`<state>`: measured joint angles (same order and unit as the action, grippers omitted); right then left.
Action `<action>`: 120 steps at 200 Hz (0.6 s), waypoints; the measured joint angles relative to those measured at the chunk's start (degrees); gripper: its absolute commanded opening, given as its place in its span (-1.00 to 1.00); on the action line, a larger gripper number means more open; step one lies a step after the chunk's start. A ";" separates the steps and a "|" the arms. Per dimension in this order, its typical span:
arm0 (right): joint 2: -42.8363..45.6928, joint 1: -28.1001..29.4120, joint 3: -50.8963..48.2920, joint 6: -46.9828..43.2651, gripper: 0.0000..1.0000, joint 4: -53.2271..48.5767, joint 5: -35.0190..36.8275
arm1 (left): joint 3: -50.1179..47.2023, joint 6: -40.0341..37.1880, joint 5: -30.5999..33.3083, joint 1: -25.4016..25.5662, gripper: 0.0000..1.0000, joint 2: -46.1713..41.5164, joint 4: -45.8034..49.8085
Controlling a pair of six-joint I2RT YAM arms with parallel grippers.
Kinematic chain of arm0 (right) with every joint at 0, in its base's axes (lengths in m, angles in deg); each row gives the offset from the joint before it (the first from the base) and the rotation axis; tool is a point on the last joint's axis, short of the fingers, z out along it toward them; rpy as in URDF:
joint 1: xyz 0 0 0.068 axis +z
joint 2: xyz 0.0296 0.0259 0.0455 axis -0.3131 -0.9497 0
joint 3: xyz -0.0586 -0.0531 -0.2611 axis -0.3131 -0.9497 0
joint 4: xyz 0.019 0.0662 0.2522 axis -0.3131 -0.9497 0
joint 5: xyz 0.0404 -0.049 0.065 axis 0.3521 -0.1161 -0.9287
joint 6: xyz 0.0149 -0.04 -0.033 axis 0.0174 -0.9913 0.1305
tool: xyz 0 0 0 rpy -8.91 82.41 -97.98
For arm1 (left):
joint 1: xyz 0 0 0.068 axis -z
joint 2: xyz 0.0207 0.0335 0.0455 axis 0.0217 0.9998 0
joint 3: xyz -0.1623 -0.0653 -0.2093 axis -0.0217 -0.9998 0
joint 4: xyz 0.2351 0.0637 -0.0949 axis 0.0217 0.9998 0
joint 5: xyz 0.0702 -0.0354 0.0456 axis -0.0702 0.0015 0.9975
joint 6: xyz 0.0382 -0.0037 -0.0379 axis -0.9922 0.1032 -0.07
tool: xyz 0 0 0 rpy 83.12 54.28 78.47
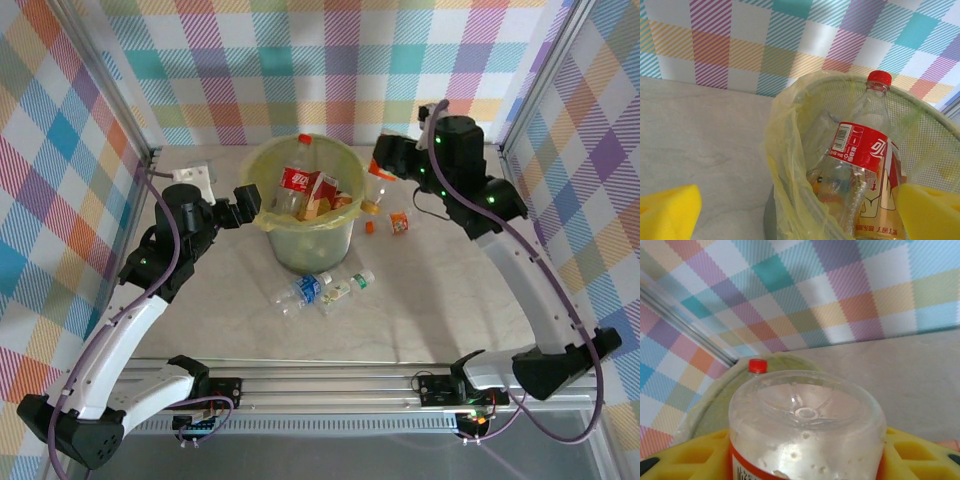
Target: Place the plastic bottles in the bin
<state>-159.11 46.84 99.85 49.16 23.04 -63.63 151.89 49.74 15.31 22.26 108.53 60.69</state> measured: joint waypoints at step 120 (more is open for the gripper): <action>-24.04 5.27 17.42 -0.26 0.05 0.33 -4.24 | -0.44 0.68 0.02 0.00 1.00 -0.04 0.00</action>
<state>-183.15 52.11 117.27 48.89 23.36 -67.87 151.46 50.42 15.33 22.26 108.48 60.69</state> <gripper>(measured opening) 0.554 0.998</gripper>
